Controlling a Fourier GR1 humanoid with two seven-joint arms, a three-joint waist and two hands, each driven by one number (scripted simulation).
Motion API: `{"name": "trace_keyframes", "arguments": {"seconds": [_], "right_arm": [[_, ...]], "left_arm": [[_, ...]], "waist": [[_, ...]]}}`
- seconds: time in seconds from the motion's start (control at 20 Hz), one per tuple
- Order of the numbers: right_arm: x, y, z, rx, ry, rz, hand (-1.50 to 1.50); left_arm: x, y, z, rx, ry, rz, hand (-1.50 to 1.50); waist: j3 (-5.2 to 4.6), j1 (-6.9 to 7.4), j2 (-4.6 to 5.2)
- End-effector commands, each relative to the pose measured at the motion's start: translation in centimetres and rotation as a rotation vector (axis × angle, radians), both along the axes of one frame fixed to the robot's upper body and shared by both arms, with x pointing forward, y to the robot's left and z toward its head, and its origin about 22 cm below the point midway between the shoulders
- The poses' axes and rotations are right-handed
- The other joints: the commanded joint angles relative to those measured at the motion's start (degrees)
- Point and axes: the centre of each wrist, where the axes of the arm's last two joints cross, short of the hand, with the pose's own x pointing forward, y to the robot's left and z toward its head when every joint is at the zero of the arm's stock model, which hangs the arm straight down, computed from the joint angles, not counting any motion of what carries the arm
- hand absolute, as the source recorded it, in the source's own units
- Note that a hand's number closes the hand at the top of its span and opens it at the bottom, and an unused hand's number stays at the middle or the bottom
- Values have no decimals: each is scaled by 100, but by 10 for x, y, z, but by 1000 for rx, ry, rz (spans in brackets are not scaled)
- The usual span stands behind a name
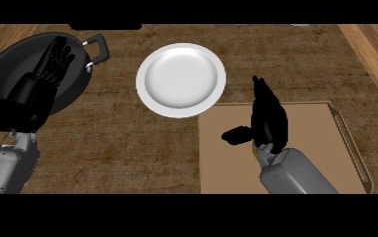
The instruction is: Pick the lemon from the tray and place it in the plate
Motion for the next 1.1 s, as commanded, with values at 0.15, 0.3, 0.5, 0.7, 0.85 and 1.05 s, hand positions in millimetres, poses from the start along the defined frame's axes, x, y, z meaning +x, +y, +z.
{"name": "trace_keyframes", "arguments": {"seconds": [0.15,0.3,0.5,0.7,0.85,1.05], "right_arm": [[9,17,49,-99,359,-48,-150],[2,3,50,-102,406,-52,-150],[1,14,46,-145,427,-97,-150],[8,-6,31,-194,498,-158,-150],[1,-5,24,-192,540,-172,-150],[4,-33,24,-197,560,-206,-150]], "left_arm": [[1,-4,9,6,-21,-25,0],[-5,6,0,3,-10,-14,0],[3,-7,11,4,-7,-13,0],[1,-12,4,6,-4,-19,0],[-5,-5,-10,-14,3,-15,0],[-8,-4,-1,-16,-10,-1,0]], "waist": [[21,99,54],[30,100,72],[35,118,83],[34,116,94],[30,111,94],[36,121,84]]}}
